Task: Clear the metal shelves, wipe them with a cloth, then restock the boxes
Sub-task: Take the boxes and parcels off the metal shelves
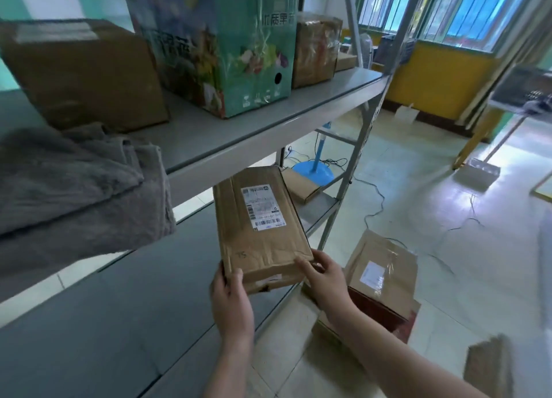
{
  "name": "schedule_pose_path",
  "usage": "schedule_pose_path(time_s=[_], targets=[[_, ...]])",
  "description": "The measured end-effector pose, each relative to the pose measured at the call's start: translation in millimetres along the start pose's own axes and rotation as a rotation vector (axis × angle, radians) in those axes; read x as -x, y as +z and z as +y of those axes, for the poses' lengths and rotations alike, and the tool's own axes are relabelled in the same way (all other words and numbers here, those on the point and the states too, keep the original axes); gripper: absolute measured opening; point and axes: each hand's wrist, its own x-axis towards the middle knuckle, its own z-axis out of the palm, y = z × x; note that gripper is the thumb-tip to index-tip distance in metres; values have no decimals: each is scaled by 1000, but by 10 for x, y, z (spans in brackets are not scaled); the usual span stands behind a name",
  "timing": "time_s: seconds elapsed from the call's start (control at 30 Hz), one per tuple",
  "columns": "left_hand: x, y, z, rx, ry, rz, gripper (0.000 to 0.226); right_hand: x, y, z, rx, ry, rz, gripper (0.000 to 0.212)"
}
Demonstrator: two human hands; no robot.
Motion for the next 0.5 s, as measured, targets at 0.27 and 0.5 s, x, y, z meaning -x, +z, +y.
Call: schedule_pose_path(time_s=[0.27,0.5], targets=[[746,773,-78,-35,20,-212,28,358,-1155,311,-54,25,194,37],[2213,2200,-182,-177,77,-645,38,1120,-3202,774,-134,63,611,36]])
